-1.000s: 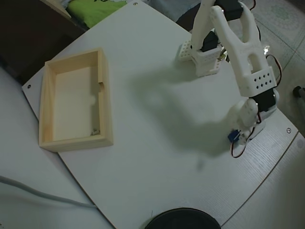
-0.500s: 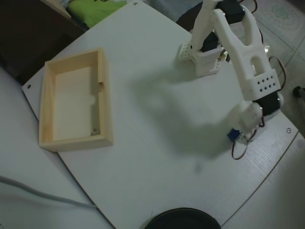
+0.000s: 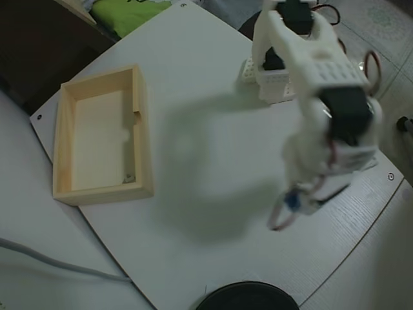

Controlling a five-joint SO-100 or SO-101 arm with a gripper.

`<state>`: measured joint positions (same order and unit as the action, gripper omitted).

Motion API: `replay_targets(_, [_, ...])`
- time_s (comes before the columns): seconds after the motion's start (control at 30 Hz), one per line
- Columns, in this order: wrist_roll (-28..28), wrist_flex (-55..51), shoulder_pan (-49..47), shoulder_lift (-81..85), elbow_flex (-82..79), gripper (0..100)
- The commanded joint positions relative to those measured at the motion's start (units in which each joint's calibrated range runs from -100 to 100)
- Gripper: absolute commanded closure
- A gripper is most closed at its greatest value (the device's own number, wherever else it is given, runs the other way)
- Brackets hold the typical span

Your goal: Pick up the small blue cube and put it into the box

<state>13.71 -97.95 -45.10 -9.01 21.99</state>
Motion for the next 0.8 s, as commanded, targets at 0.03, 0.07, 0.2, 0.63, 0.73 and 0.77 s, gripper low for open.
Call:
replay_targets(0.03, [1.40, -1.71, 9.16, 1.24, 9.86, 94])
replay_targets(0.07, [1.98, -1.62, 11.30, 1.58, 10.32, 94])
replay_targets(0.2, [4.37, -1.54, 18.67, 2.17, 12.22, 94])
replay_targets(0.63, [6.24, 3.90, 41.52, 1.15, 21.27, 93])
replay_targets(0.73, [6.24, 6.53, 45.80, 0.98, 20.27, 93])
replay_targets(0.77, [6.24, 7.72, 47.05, 0.98, 19.46, 93])
